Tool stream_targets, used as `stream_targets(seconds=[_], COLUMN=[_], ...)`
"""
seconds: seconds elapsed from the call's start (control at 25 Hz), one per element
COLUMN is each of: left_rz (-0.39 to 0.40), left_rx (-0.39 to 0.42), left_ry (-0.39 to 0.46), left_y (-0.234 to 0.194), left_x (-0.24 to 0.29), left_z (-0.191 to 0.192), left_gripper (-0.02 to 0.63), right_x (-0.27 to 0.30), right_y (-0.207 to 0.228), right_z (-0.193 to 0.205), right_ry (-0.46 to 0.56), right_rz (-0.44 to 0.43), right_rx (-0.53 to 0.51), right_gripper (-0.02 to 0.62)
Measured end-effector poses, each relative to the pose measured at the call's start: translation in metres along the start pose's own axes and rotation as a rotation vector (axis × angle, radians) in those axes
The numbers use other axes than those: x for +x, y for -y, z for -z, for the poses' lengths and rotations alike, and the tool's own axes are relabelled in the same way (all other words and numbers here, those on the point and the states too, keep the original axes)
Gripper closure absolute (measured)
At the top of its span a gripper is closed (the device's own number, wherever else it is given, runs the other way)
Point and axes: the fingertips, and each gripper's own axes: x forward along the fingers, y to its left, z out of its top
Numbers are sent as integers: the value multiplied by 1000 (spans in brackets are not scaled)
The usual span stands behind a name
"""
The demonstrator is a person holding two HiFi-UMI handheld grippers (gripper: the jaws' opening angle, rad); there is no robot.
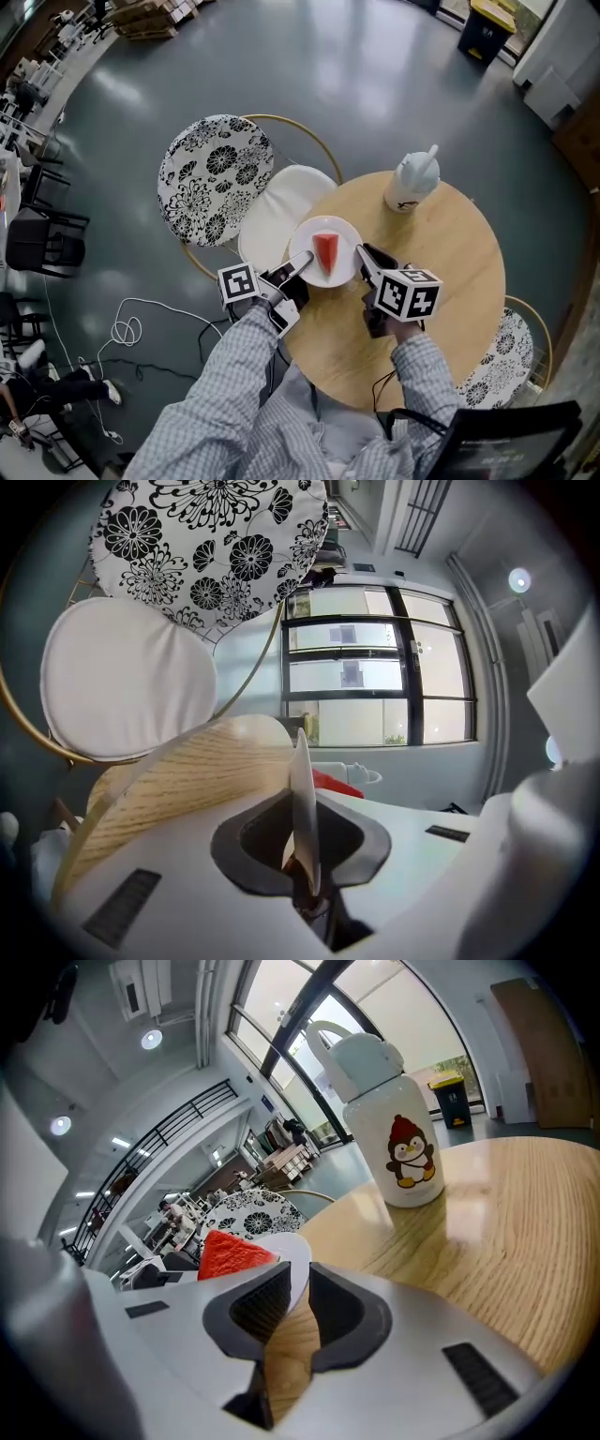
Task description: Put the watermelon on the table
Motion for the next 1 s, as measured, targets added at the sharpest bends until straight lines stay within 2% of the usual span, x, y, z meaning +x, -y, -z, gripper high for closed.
stream_targets(seconds=[0.4,0.6,0.88,1.0], left_rz=[-74,-78,-145,-151], left_rx=[-28,-44,-39,-36], left_ry=[14,25,17,14], left_y=[-23,-25,-33,-32], left_x=[3,6,8,8], left_z=[-6,-10,-11,-13], left_gripper=[572,573,573,572], right_x=[20,24,24,18], right_y=[12,15,14,8], right_z=[11,9,10,8], right_ry=[-74,-96,-115,-102], right_rz=[48,77,71,70], right_rx=[-40,-63,-113,-185], right_gripper=[528,528,526,526])
